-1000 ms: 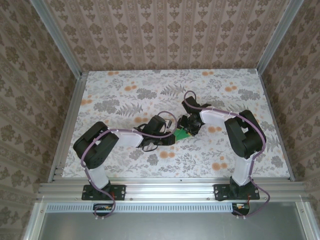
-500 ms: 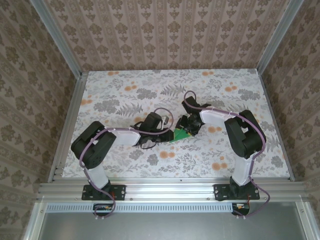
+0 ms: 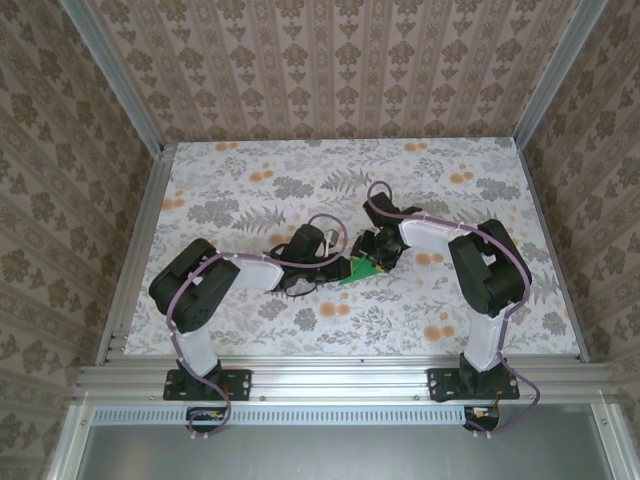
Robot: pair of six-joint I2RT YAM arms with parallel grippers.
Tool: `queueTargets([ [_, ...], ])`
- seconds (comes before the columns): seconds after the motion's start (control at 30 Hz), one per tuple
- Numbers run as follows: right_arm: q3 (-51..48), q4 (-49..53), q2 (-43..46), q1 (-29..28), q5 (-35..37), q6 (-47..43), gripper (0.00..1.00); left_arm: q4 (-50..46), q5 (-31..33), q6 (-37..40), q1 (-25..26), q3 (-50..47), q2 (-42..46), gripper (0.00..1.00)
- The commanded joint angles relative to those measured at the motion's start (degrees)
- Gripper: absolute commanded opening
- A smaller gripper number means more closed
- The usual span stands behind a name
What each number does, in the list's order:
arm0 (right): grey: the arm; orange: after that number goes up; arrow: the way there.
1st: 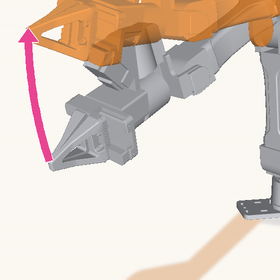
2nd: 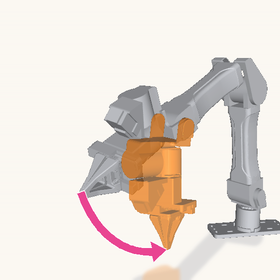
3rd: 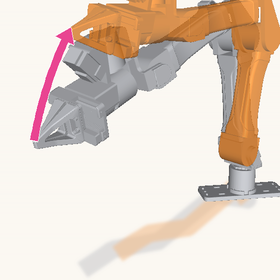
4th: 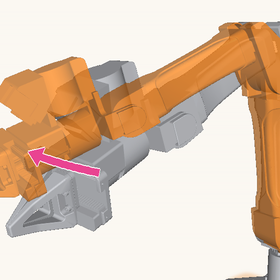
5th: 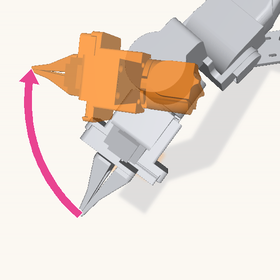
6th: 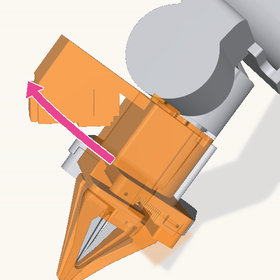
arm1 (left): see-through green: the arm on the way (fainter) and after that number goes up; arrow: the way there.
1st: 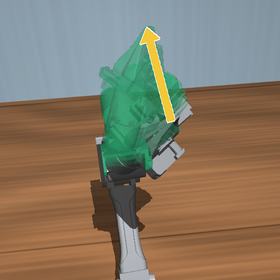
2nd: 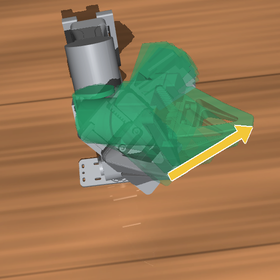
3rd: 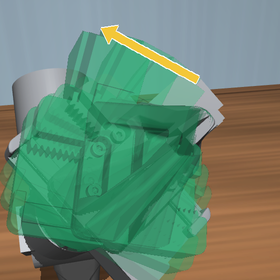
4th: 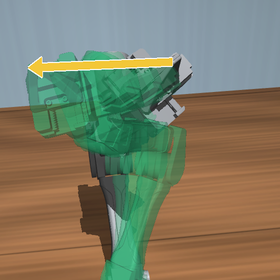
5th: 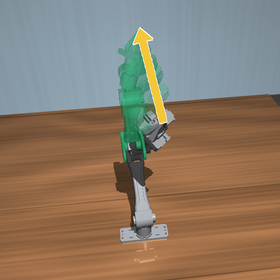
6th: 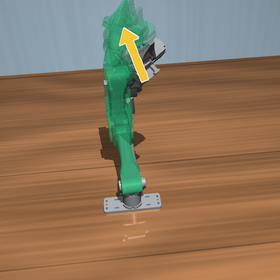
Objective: Fold a paper plane with a square sheet of paper (pick it up from the middle)
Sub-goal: Fourth fold the wing at the center of the table.
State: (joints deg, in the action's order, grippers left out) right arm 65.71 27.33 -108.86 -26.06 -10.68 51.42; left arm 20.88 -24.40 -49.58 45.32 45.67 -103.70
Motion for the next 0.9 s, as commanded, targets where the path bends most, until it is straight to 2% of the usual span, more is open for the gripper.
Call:
queueTargets([
  [0.0,-6.0,7.1,-11.7,0.8,9.3,-0.4,0.62,1.2,0.0,-0.6,0.2,1.3,-1.3,0.15],
  [0.5,-5.6,7.3,-13.4,0.5,9.8,-0.9,0.64,5.5,0.9,-1.5,0.1,0.5,-2.4,0.13],
  [0.87,-5.7,7.1,-13.8,0.5,9.9,-0.6,0.63,0.9,4.0,1.1,0.5,0.6,-3.4,0.12],
])
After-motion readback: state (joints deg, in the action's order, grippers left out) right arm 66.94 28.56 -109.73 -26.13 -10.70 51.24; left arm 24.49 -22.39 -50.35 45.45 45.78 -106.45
